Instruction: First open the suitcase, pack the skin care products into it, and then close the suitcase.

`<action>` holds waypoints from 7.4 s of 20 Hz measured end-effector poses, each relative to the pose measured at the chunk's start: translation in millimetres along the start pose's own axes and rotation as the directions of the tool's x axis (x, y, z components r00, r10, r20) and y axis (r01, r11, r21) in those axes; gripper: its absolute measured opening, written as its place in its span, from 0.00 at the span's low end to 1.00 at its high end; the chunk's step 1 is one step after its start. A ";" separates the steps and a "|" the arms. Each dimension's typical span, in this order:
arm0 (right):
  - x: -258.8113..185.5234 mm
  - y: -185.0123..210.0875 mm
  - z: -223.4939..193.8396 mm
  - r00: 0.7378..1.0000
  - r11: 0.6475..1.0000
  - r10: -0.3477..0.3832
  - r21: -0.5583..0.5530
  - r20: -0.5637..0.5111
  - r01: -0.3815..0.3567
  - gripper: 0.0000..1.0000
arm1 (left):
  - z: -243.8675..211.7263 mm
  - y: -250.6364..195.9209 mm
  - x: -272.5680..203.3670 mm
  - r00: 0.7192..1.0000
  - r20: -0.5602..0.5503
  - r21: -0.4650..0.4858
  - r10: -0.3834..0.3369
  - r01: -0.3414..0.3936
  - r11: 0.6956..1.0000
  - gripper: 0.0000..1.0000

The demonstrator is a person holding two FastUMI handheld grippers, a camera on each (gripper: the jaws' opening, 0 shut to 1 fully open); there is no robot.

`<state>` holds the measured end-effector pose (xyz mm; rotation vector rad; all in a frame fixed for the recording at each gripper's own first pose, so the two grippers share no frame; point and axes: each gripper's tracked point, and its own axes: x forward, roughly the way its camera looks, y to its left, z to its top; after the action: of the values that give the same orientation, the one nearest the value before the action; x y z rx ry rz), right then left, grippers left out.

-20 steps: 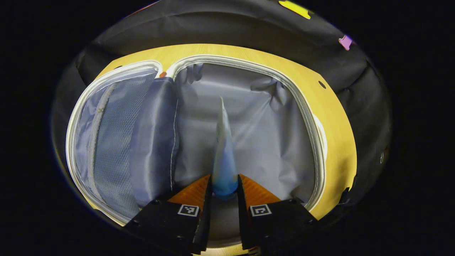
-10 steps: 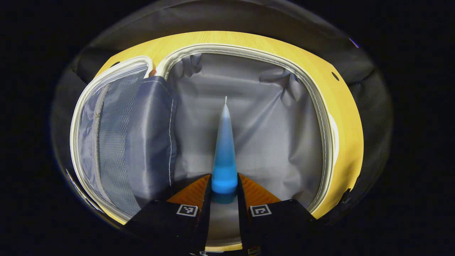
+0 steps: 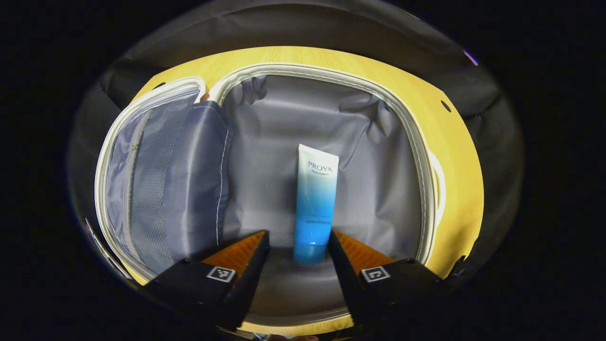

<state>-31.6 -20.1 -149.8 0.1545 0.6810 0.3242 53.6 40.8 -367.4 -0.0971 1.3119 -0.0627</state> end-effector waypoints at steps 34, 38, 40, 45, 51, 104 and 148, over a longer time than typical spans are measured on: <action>292.5 178.8 -122.2 0.809 0.964 0.018 0.226 -0.588 0.143 0.34 | -138.5 106.6 -178.1 0.769 0.614 -0.409 0.177 0.118 0.905 0.98; 296.7 169.1 -126.5 0.770 0.944 -0.044 0.225 -0.636 0.240 0.34 | -140.5 111.8 -181.2 0.766 0.617 -0.415 0.182 0.120 0.902 0.98; 297.4 165.9 -130.7 0.748 0.942 -0.083 0.194 -0.659 0.275 0.34 | -142.7 113.1 -182.2 0.769 0.612 -0.422 0.185 0.120 0.898 0.98; 298.5 163.5 -132.9 0.719 0.931 -0.156 0.142 -0.678 0.336 0.34 | -146.6 118.1 -188.6 0.765 0.614 -0.432 0.197 0.117 0.894 0.98; 296.7 166.9 -135.2 0.710 0.934 -0.187 0.101 -0.679 0.343 0.40 | -147.8 129.4 -191.2 0.767 0.606 -0.434 0.211 0.097 0.895 0.98; -46.6 74.8 101.4 0.933 0.989 -0.142 0.007 0.332 0.148 0.70 | 88.7 317.3 -133.9 0.733 0.653 -0.448 0.188 0.174 0.877 0.14; -77.3 -56.3 76.8 0.895 0.946 -0.303 -0.008 0.327 0.323 0.75 | 64.1 -181.8 -75.8 0.726 0.678 0.189 -0.119 -0.015 0.982 0.92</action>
<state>-25.2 -102.1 -58.9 0.0336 0.3606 0.0056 97.9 -130.0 -258.9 0.0047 0.5422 -0.1781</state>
